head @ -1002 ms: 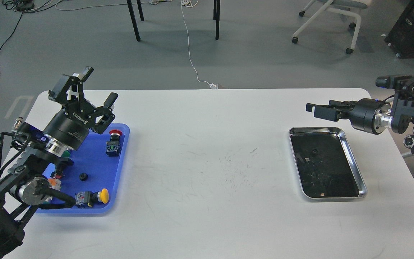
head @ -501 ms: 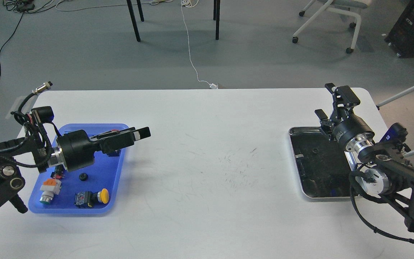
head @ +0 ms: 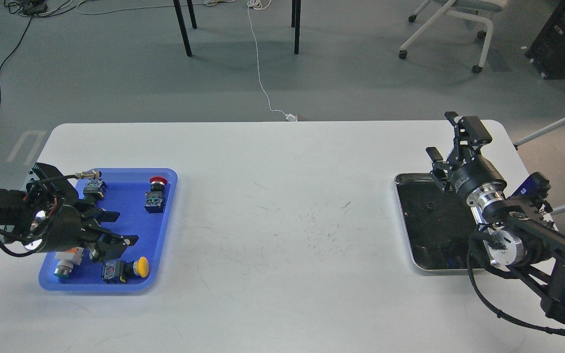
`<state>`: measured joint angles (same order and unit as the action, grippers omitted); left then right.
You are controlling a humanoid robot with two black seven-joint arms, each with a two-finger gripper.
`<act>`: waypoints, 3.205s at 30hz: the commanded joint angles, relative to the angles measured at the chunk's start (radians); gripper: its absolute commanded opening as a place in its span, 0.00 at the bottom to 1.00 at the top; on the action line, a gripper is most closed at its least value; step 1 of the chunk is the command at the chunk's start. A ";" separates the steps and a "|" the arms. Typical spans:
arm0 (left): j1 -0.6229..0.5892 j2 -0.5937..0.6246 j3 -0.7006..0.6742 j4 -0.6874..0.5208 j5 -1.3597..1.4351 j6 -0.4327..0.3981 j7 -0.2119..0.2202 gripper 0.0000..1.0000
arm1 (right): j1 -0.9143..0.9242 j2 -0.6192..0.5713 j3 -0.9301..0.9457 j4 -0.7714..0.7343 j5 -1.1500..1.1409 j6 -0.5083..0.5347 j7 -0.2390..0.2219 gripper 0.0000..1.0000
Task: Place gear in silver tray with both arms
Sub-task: 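Grasp another black gear in the blue tray with the left gripper, then carry the second gear to the table middle and release it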
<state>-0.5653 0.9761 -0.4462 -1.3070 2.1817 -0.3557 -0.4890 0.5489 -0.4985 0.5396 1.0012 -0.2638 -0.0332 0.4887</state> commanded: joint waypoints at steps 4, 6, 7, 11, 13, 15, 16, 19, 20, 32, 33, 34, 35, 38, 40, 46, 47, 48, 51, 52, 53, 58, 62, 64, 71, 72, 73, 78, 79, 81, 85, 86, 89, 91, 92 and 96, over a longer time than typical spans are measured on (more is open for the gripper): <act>-0.001 -0.039 0.009 0.126 0.000 0.020 0.000 0.49 | -0.001 -0.002 0.000 0.000 0.000 0.001 0.000 0.98; -0.001 -0.045 0.009 0.132 0.000 0.021 0.000 0.49 | -0.001 -0.003 -0.001 0.002 -0.002 0.001 0.000 0.98; -0.001 -0.045 0.009 0.135 0.000 0.021 0.000 0.49 | -0.001 -0.003 -0.001 0.004 0.000 0.001 0.000 0.98; 0.001 -0.045 0.012 0.141 0.000 0.021 0.000 0.49 | -0.001 -0.008 -0.001 0.011 -0.002 0.001 0.000 0.98; 0.004 -0.046 0.012 0.141 0.000 0.021 0.000 0.49 | -0.001 -0.009 -0.001 0.011 -0.002 0.001 0.000 0.98; 0.004 -0.051 0.012 0.143 0.000 0.021 0.000 0.49 | -0.001 -0.012 -0.001 0.011 -0.002 0.001 0.000 0.98; 0.005 -0.053 0.012 0.144 0.000 0.020 0.000 0.49 | -0.001 -0.012 -0.001 0.011 -0.002 0.001 0.000 0.98; 0.007 -0.063 0.012 0.160 0.000 0.020 0.000 0.49 | -0.003 -0.014 -0.001 0.011 -0.002 0.001 0.000 0.98; 0.008 -0.066 0.012 0.163 0.000 0.020 0.000 0.48 | -0.003 -0.014 0.000 0.011 -0.002 0.001 0.000 0.98; 0.005 -0.071 0.049 0.176 0.000 0.020 0.000 0.42 | -0.003 -0.014 0.000 0.011 -0.002 0.001 0.000 0.98; 0.005 -0.071 0.049 0.178 0.000 0.020 0.000 0.37 | -0.003 -0.014 0.000 0.011 -0.002 0.001 0.000 0.98; 0.005 -0.071 0.049 0.178 0.000 0.020 0.000 0.33 | -0.003 -0.014 0.000 0.011 -0.002 0.001 0.000 0.98; 0.005 -0.071 0.049 0.181 0.000 0.020 0.000 0.30 | -0.003 -0.014 0.000 0.011 -0.002 0.001 0.000 0.98; 0.005 -0.071 0.049 0.190 0.000 0.020 0.000 0.25 | -0.003 -0.014 0.002 0.011 -0.002 0.001 0.000 0.98; 0.005 -0.071 0.050 0.195 0.000 0.021 0.000 0.20 | -0.003 -0.014 0.002 0.011 -0.002 0.001 0.000 0.98; 0.007 -0.085 0.052 0.213 0.000 0.021 0.000 0.15 | -0.003 -0.012 0.003 0.013 -0.002 0.001 0.000 0.98; 0.005 -0.085 0.052 0.213 0.000 0.020 0.000 0.14 | -0.003 -0.012 0.003 0.011 -0.002 0.001 0.000 0.98; 0.002 -0.085 0.050 0.213 0.000 0.020 0.000 0.14 | -0.003 -0.012 0.003 0.011 -0.002 0.001 0.000 0.98; -0.014 -0.083 0.044 0.192 0.000 0.021 0.000 0.14 | -0.003 -0.014 0.005 0.011 -0.002 0.001 0.000 0.98; -0.030 -0.083 0.044 0.178 0.000 0.021 0.000 0.14 | -0.003 -0.014 0.005 0.011 -0.002 0.001 0.000 0.98; -0.051 -0.079 0.046 0.152 0.000 0.020 0.000 0.14 | -0.003 -0.014 0.007 0.011 -0.002 0.001 0.000 0.98; -0.191 -0.069 0.047 0.016 0.000 -0.017 0.000 0.14 | 0.003 -0.012 0.010 0.014 0.000 0.001 0.000 0.98; -0.303 -0.086 0.049 -0.127 0.000 -0.115 0.000 0.15 | 0.023 -0.015 0.011 0.042 0.000 0.003 0.000 0.98; -0.338 -0.140 0.052 -0.164 0.000 -0.133 0.000 0.15 | 0.057 -0.026 0.010 0.051 0.000 0.003 0.000 0.98; -0.499 -0.443 0.239 -0.072 0.000 -0.133 0.000 0.15 | 0.288 -0.032 -0.062 0.057 0.142 -0.007 0.000 0.98; -0.511 -0.492 0.260 -0.043 0.000 -0.133 0.000 0.15 | 0.334 -0.032 -0.093 0.057 0.172 -0.008 0.000 0.98; -0.519 -0.540 0.276 -0.011 0.000 -0.133 0.000 0.15 | 0.386 -0.032 -0.131 0.056 0.199 -0.010 0.000 0.98; -0.527 -0.689 0.310 0.107 0.000 -0.133 0.000 0.15 | 0.526 -0.014 -0.268 0.056 0.224 -0.014 0.000 0.98; -0.531 -0.729 0.311 0.124 0.000 -0.133 0.000 0.15 | 0.540 -0.003 -0.285 0.054 0.225 -0.014 0.000 0.98; -0.539 -0.798 0.313 0.161 0.000 -0.133 0.000 0.15 | 0.549 0.021 -0.300 0.050 0.224 -0.014 0.000 0.98; -0.542 -0.945 0.323 0.274 0.000 -0.133 0.000 0.15 | 0.543 0.046 -0.306 0.043 0.224 -0.025 0.000 0.98; -0.544 -0.970 0.339 0.296 0.000 -0.133 0.000 0.15 | 0.540 0.051 -0.308 0.043 0.224 -0.030 0.000 0.98; -0.542 -0.976 0.382 0.333 0.000 -0.133 0.000 0.15 | 0.536 0.055 -0.308 0.042 0.224 -0.036 0.000 0.98; -0.536 -0.976 0.385 0.342 0.000 -0.133 0.000 0.15 | 0.534 0.054 -0.309 0.040 0.224 -0.036 0.000 0.98; -0.533 -0.976 0.386 0.347 0.000 -0.133 0.000 0.15 | 0.534 0.052 -0.309 0.040 0.224 -0.036 0.000 0.98; -0.524 -0.976 0.389 0.364 0.000 -0.133 0.000 0.15 | 0.531 0.049 -0.309 0.040 0.224 -0.036 0.000 0.98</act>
<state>-1.0949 0.0003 -0.0593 -0.9529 2.1816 -0.4886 -0.4886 1.0829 -0.4471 0.2302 1.0417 -0.0398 -0.0690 0.4888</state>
